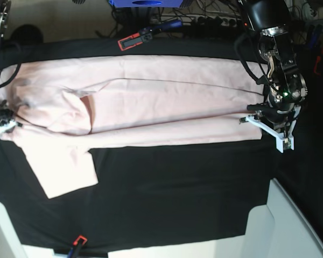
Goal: Fold the T-shirt properly
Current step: 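Pull the held shirt side across the body with both grippers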
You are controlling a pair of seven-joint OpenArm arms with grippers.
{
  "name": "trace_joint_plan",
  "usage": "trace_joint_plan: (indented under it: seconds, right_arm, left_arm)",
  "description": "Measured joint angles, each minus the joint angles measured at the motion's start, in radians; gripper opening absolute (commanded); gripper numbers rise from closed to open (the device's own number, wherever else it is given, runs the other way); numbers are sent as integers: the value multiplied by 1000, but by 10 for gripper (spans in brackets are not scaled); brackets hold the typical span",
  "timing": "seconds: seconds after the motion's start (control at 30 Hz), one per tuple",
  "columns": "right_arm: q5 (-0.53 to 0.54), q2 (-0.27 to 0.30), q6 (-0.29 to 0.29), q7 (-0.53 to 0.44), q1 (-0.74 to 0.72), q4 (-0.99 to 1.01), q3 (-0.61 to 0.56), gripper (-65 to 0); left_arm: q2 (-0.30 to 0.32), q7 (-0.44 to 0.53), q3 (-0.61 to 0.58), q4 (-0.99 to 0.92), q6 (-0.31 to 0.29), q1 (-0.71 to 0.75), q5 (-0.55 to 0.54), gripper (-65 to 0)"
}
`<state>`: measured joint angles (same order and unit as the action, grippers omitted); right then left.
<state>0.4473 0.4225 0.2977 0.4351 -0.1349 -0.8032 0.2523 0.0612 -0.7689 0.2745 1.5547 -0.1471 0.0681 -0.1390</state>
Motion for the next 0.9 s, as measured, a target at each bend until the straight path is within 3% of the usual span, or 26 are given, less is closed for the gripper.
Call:
trace_joint_plan:
  seconds: [0.27,0.4,0.9]
  right_arm:
    - [-2,0,5,10,33,-35,34,-650]
    - [-3,5,25,76,43,-109,36,-650]
    - [-2,10,27,92,76,-135,35,-650]
  left_arm:
    - [24,-1,4,-10,-3,10,-4,-650]
    - [38,-1,1,8,-3,10,-12,-650]
    - [42,-2,2,10,-7,52,-8,-650]
